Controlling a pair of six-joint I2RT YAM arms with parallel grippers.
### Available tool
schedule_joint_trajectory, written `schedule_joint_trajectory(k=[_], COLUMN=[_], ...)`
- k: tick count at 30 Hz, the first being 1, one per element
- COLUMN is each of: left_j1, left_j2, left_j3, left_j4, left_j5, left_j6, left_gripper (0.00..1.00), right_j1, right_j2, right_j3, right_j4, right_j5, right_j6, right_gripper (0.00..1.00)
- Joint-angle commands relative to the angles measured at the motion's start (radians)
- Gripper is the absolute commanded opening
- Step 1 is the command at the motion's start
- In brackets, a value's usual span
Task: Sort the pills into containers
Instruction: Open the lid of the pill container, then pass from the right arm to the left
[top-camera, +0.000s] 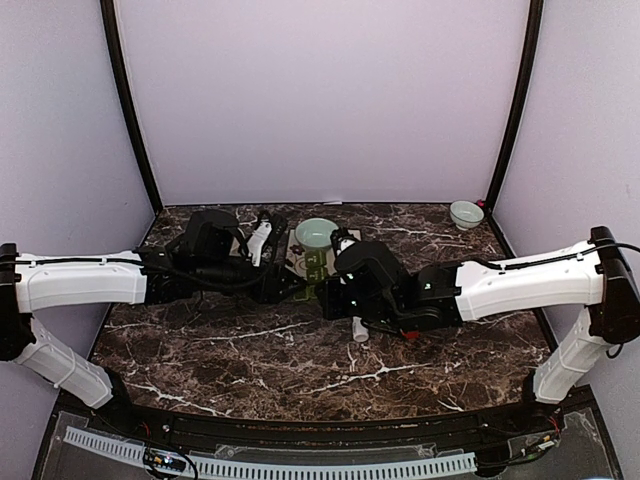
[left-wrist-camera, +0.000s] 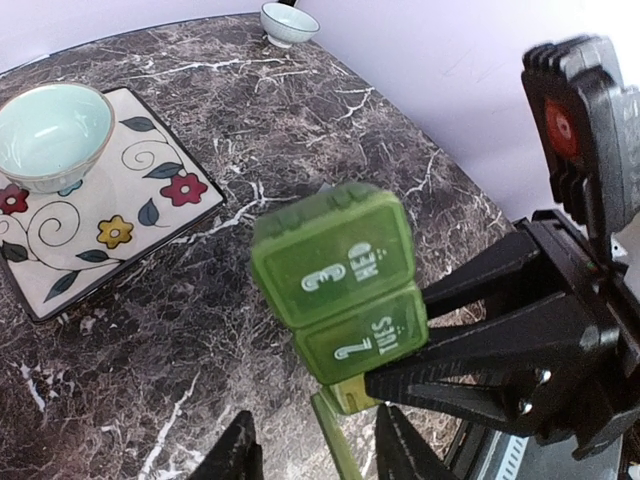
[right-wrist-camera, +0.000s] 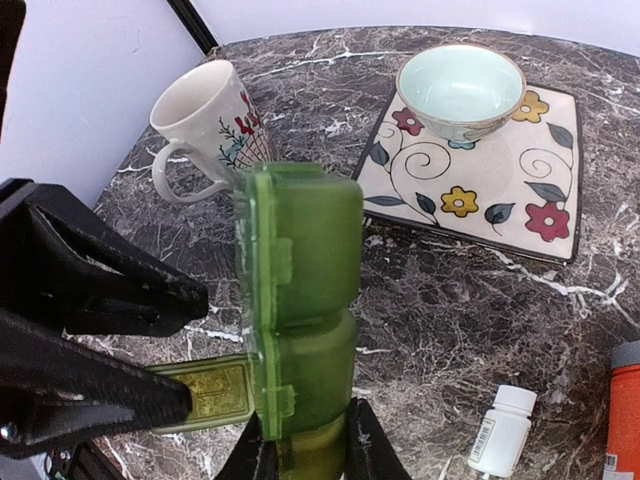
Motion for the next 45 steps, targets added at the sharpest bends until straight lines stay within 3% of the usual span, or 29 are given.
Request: schedule_joint_trajectory(k=[1,5,8,13,25,37,45], left_j1=[-0.001,-0.001,-0.001,-0.001,-0.001,-0.002,-0.001], left_j2=[-0.025,-0.032,-0.034,-0.035,-0.032,-0.022,0.034], left_j3=[-0.02,-0.02,-0.024,-0.025,-0.015,0.015,0.087], left_j4=[-0.039,-0.041,-0.048,-0.055,-0.058,-0.146,-0.239], left_j5=[0.045,0.053,0.047,0.021,0.003,-0.038,-0.092], left_j6=[-0.009,-0.013,-0.014,-0.01,0.0,0.048,0.122], left_gripper=[0.46,0.55,0.55,0.43,0.02,0.0,0.0], right_j1=[-0.005,-0.005,-0.005,-0.005,-0.008,-0.035,-0.041], right_j2=[-0.026,-0.022,-0.022,-0.024,-0.025,-0.019,-0.011], right_j3=[0.006,0.01,0.012,0.013,-0.008,-0.061,-0.064], right_j4=[0.064,0.064,0.064,0.067,0.09,0.131,0.126], right_j5=[0.027,0.031,0.028,0.018,-0.029,-0.1,-0.11], right_j6=[0.006,0.004,0.004,0.003,0.018,0.055,0.053], right_gripper=[0.0,0.0,0.0,0.0,0.0,0.0,0.3])
